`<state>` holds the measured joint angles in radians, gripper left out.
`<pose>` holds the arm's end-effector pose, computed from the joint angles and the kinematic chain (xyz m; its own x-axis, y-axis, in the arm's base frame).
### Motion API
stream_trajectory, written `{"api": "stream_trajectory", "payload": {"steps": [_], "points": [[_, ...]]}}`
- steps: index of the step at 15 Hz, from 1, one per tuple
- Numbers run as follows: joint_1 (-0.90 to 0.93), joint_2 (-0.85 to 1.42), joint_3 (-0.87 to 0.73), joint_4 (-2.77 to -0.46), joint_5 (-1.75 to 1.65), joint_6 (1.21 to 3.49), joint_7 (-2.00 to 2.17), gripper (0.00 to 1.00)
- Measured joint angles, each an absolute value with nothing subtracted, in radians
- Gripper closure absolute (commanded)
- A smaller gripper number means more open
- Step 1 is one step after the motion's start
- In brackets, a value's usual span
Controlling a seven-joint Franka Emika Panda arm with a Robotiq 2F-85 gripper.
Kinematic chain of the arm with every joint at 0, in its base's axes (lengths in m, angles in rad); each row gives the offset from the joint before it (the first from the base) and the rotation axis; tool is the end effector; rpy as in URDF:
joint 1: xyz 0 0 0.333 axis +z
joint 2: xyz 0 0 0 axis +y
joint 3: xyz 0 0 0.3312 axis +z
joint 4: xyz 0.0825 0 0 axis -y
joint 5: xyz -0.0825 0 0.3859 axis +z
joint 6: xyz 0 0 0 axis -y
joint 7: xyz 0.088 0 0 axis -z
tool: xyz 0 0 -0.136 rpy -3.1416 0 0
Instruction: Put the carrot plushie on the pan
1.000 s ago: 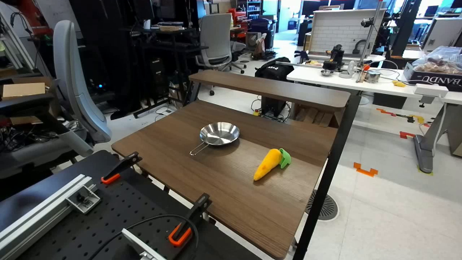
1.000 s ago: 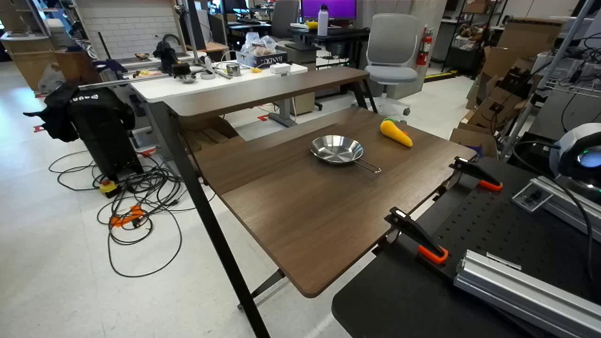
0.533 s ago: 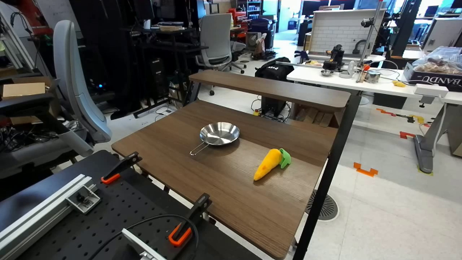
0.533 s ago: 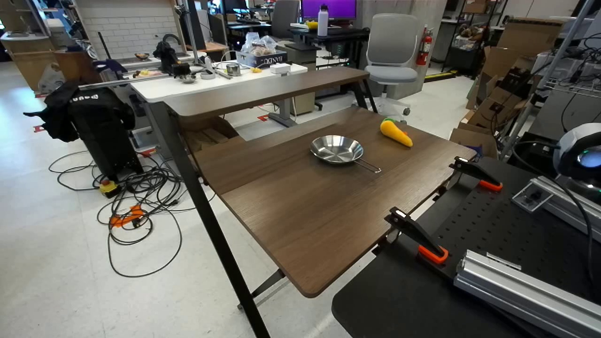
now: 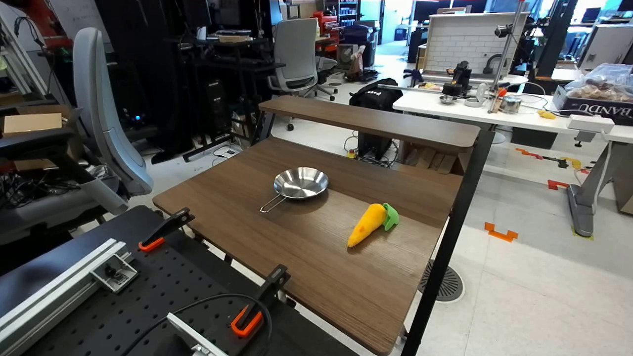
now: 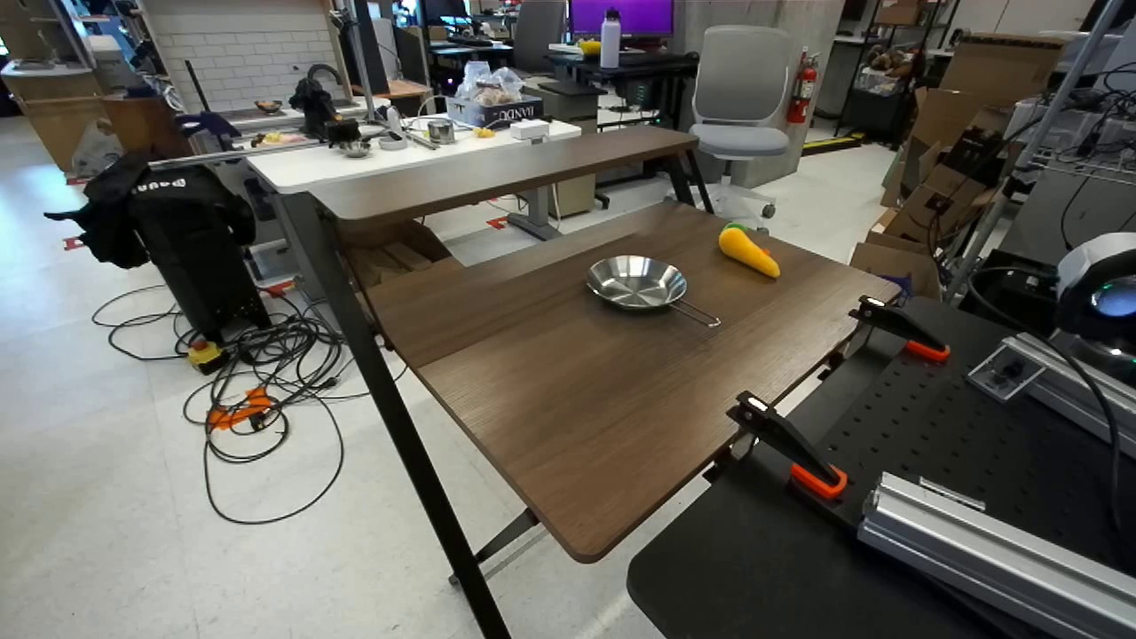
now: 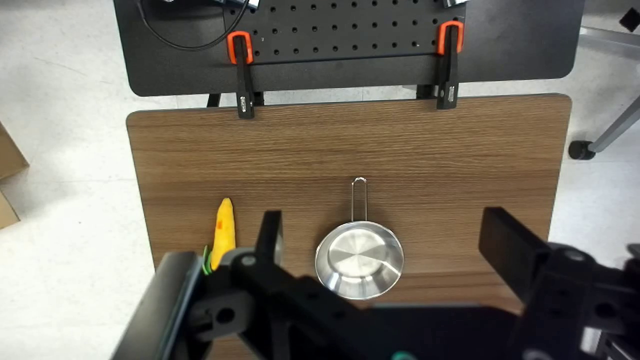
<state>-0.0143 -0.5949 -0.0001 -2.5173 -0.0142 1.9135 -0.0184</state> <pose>0.3602 -0.0066 0.4613 0.9999 0.0088 -0.0092 0.0089 -0.9999 0.0131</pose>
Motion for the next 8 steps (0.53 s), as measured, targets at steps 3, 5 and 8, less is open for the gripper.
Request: {"api": "stream_trajectory", "payload": {"steps": [3, 5, 8], "points": [[-0.014, -0.595, 0.0, -2.517, -0.014, 1.913, -0.018, 0.0], [-0.015, -0.593, 0.0, -2.52, -0.016, 1.913, -0.018, 0.0], [-0.02, -0.581, -0.007, -2.533, -0.016, 1.915, -0.018, 0.0]]}}
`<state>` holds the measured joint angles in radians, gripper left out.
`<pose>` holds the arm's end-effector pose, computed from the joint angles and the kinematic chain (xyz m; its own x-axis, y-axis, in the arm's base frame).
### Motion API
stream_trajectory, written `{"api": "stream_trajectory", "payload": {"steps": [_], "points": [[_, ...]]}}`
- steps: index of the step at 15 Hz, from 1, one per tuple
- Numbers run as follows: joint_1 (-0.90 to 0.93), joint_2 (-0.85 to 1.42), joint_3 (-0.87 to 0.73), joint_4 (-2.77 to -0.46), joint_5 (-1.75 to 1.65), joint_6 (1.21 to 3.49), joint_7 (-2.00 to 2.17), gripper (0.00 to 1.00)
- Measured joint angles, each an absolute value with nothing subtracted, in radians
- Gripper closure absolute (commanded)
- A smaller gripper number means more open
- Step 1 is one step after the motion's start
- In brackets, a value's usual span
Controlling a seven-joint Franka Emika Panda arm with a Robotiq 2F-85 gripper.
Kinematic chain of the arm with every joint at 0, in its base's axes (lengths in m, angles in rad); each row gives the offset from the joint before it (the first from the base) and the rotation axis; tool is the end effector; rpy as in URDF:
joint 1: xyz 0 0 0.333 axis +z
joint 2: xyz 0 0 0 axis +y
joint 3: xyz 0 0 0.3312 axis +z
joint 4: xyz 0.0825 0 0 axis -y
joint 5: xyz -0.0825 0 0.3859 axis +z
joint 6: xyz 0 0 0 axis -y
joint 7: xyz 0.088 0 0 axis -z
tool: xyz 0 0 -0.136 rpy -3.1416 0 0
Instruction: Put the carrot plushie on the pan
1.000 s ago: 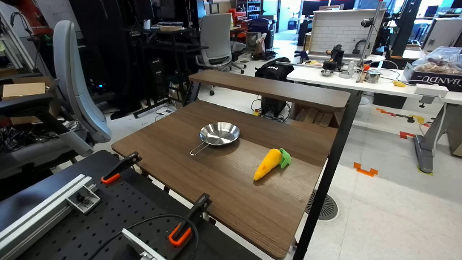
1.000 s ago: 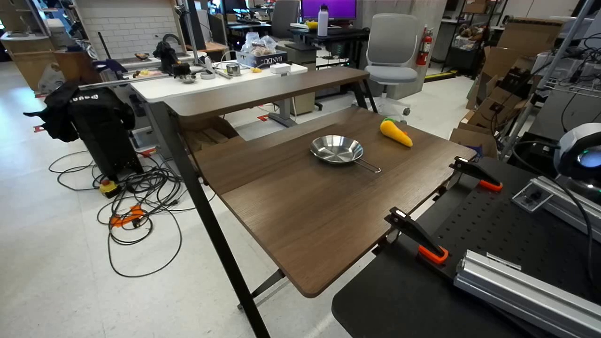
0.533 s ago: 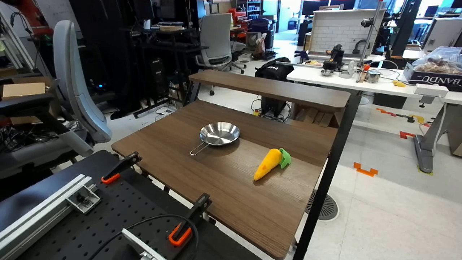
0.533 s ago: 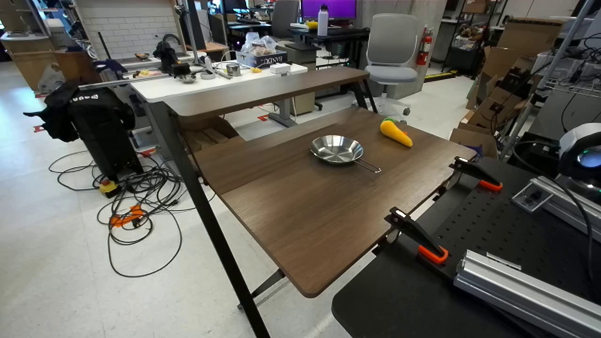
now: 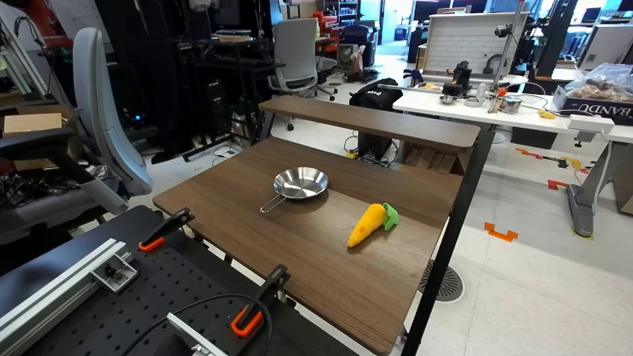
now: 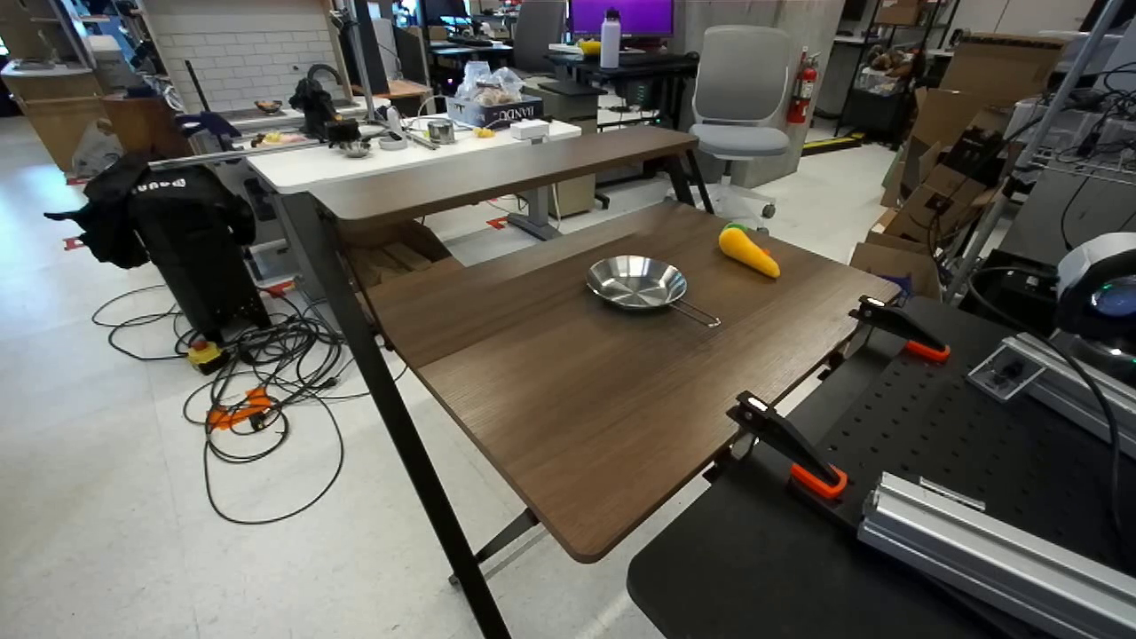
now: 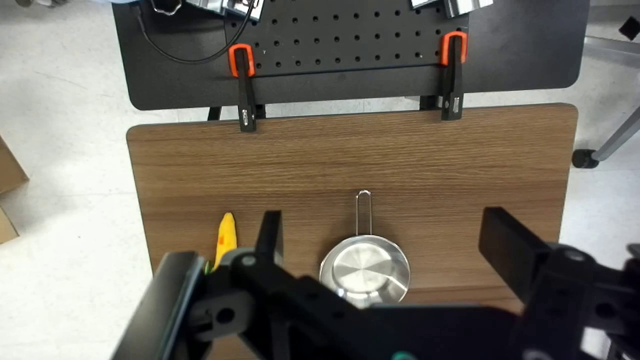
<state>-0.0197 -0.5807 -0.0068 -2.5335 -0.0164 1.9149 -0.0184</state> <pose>0.3587 -0.0112 0.4486 0.9993 -0.0013 -0.0381 -0.0009 -0.9999 0.0108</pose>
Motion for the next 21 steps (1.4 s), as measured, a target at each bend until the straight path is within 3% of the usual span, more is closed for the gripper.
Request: {"api": "stream_trajectory", "payload": {"steps": [8, 21], "points": [[-0.066, -0.463, -0.056, -2.568, -0.088, 1.954, -0.023, 0.0], [-0.134, -0.057, -0.134, -2.466, -0.181, 2.273, -0.088, 0.0]]}}
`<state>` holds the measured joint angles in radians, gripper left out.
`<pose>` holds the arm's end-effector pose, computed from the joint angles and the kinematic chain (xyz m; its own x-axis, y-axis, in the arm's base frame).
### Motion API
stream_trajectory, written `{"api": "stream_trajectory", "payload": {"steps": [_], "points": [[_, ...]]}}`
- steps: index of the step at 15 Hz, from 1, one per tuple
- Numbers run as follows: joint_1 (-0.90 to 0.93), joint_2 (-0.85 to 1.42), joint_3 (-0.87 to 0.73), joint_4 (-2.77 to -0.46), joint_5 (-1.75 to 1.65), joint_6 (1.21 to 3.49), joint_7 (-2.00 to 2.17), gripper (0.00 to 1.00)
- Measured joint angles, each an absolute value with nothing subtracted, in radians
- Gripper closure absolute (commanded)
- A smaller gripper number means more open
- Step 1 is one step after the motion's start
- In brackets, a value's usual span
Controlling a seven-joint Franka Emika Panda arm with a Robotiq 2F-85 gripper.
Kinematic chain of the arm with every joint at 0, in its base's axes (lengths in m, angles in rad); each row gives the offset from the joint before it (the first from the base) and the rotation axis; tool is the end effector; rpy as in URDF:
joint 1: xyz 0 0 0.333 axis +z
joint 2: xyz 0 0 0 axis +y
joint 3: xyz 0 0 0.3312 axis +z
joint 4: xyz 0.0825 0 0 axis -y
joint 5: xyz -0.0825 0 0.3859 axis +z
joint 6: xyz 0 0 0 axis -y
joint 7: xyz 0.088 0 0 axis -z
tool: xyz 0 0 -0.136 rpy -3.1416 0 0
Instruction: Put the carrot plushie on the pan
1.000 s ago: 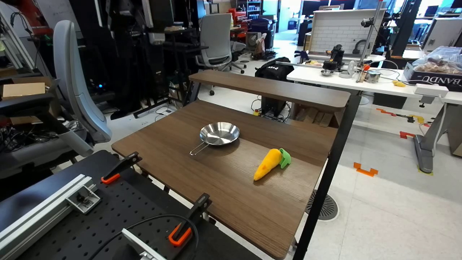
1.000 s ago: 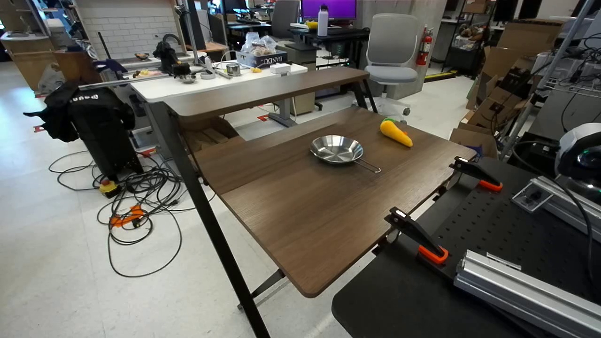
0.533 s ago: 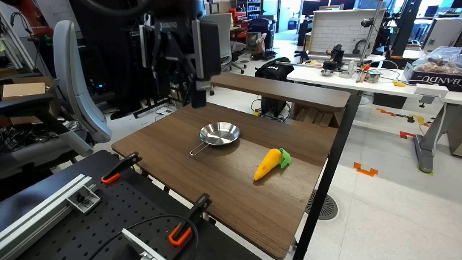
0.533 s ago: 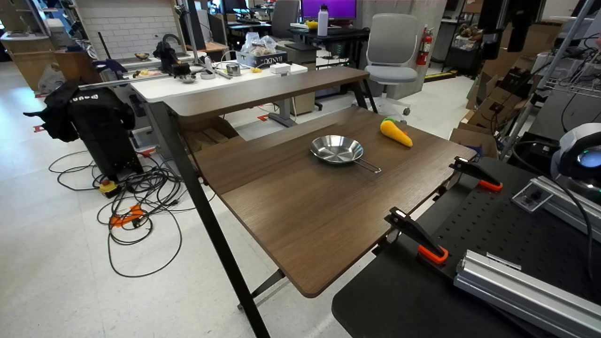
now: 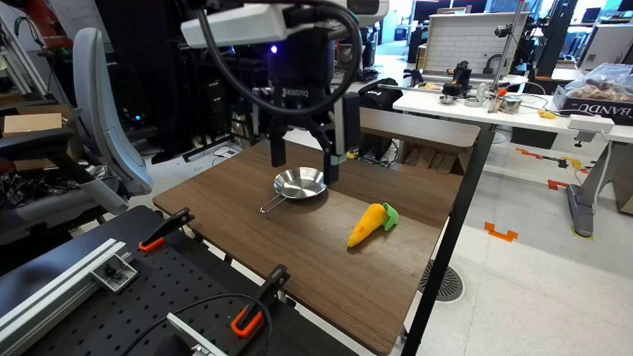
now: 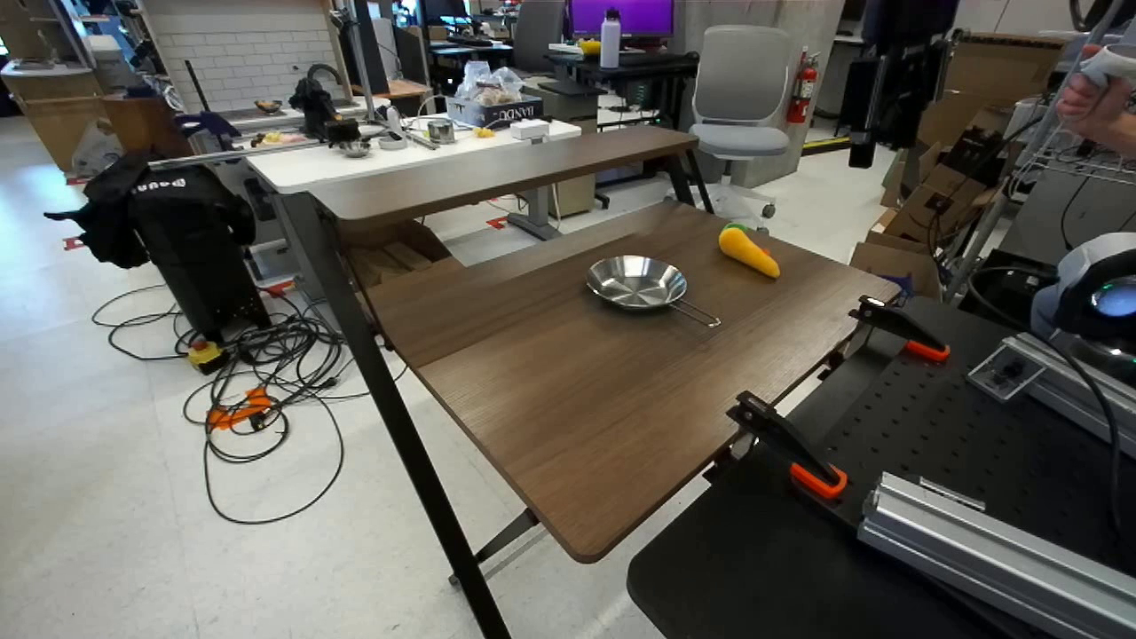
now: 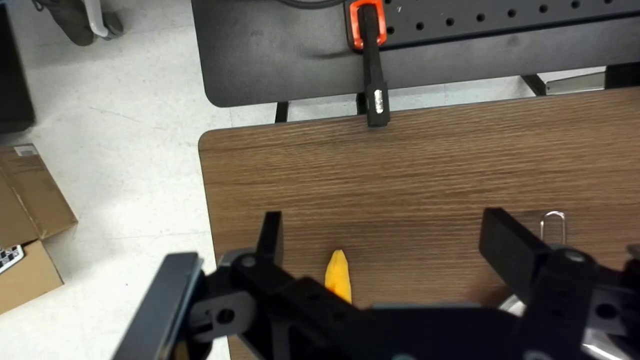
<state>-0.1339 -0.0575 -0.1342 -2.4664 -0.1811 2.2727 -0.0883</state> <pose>0.4338 -0.1275 0.2902 0.9866 -0.0595 -0.1518 -0.0446 -0.9940 0.0998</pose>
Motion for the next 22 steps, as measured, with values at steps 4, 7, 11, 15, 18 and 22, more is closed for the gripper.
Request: {"api": "stream_trajectory", "payload": {"steps": [4, 7, 11, 15, 18, 22], "points": [[-0.144, 0.083, -0.15, -2.368, -0.189, 2.31, -0.106, 0.0], [-0.162, 0.182, -0.167, -2.276, -0.195, 2.316, -0.122, 0.0], [-0.169, 0.299, -0.181, -2.154, -0.231, 2.327, -0.122, 0.0], [-0.164, 0.381, -0.177, -2.082, -0.25, 2.409, -0.122, 0.0], [-0.158, 0.428, -0.166, -2.06, -0.25, 2.48, -0.122, 0.0], [-0.157, 0.488, -0.144, -2.052, -0.241, 2.558, -0.122, 0.0]]}}
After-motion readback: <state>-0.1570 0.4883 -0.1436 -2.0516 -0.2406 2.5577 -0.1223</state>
